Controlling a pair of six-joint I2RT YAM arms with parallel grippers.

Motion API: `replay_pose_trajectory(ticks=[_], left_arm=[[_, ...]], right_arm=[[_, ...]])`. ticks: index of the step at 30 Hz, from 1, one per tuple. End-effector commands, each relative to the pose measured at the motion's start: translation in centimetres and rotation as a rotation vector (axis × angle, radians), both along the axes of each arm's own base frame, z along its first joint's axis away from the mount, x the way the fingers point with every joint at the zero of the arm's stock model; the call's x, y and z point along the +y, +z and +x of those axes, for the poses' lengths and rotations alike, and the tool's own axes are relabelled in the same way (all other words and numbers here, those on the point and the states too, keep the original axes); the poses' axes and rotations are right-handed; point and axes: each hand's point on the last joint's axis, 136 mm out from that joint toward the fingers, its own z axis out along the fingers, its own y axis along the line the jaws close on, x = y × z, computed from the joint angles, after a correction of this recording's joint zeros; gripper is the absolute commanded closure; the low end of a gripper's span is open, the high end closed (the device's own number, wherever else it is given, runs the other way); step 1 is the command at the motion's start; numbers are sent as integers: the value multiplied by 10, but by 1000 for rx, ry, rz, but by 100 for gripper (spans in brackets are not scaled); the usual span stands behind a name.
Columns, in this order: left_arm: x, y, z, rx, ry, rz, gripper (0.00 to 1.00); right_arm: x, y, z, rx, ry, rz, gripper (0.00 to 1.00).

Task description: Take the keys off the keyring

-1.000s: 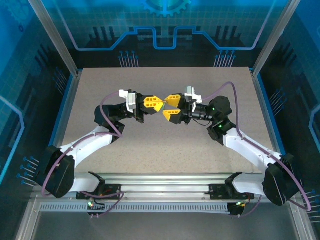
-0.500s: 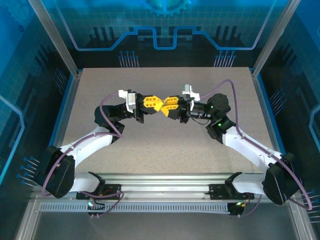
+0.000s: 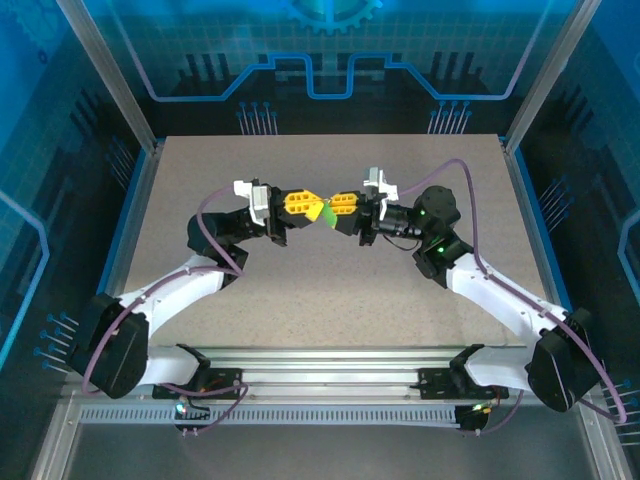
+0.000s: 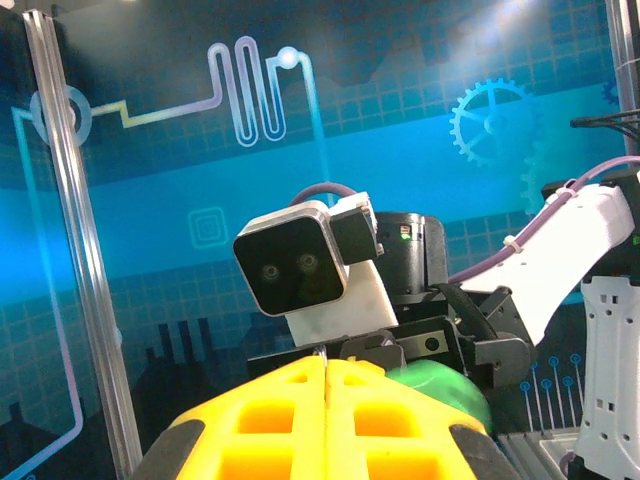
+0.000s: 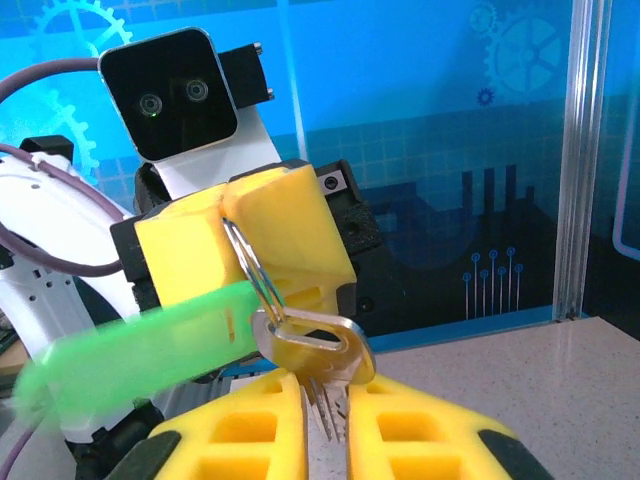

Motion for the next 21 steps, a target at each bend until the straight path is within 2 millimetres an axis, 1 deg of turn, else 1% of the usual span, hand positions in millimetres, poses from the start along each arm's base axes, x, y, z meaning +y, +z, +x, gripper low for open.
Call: replay_pose_trajectory(ticks=[1, 2, 3, 12, 17, 18, 21], left_arm=[[6, 9, -14, -63, -6, -19, 100], [6, 9, -15, -64, -6, -19, 100], [6, 10, -14, -62, -7, -20, 100], [5, 6, -13, -56, -6, -15, 100], [5, 6, -11, -54, 3, -19, 100], [6, 6, -11, -49, 6, -22, 100], [6, 6, -11, -51, 8, -22, 100]], right_arm=[[-10, 17, 7, -32, -81, 37, 100], [-11, 19, 7, -31, -87, 42, 100], [-12, 11, 6, -15, -86, 37, 100], [-13, 30, -1, -32, -57, 105, 100], [-15, 37, -3, -39, -47, 145, 100], [-15, 39, -3, -42, -47, 159, 96], [-16, 43, -5, -44, -37, 179, 91]])
